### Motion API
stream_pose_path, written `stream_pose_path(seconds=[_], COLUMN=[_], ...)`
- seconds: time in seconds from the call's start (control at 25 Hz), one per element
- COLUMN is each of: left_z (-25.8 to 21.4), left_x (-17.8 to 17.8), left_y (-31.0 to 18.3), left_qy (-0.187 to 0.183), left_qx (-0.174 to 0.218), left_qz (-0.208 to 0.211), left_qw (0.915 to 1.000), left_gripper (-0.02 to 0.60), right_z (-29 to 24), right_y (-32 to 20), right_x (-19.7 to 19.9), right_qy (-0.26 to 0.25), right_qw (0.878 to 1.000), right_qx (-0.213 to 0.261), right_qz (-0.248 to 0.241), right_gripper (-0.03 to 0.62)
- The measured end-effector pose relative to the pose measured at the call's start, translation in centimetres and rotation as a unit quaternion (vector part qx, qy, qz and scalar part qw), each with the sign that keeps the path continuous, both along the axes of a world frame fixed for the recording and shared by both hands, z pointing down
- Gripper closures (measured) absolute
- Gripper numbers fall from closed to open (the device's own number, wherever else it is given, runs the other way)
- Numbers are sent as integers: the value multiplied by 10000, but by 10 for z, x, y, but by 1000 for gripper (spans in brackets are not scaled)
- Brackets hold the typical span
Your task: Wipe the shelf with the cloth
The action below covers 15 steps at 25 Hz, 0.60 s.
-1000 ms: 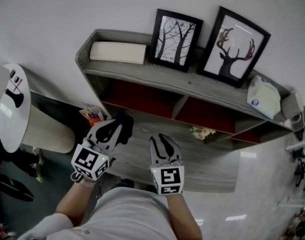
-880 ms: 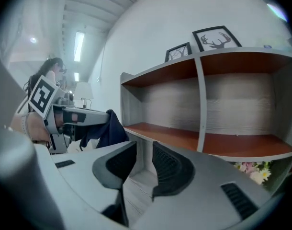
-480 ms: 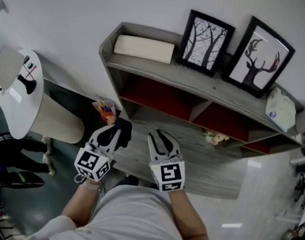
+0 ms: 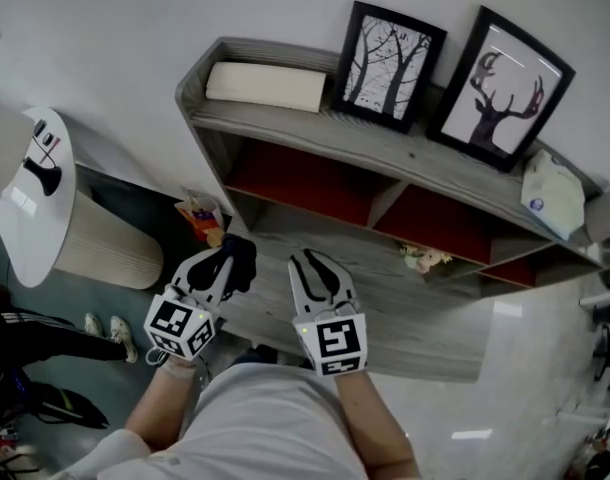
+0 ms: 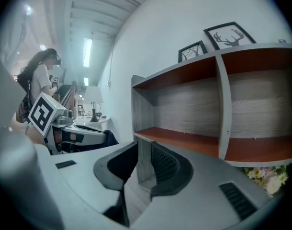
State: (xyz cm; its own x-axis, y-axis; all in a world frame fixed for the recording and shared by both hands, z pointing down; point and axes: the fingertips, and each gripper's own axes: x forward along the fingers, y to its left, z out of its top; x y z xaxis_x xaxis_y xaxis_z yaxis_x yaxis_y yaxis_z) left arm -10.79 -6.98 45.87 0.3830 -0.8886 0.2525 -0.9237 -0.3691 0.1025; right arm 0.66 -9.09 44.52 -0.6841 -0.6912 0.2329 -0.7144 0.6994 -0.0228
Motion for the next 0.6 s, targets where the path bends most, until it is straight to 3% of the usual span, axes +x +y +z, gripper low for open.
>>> stream_pose_path(seconds=[0.6], left_z=[6], left_x=[20], left_y=[-2], left_qy=[6], left_qx=[-79], left_qz=[250], left_qw=[9997], left_gripper=[541], right_z=[9], right_y=[4], right_x=[29], right_qy=[-14], right_qw=[9994], right_qx=[-95], right_qz=[347], right_gripper=[505])
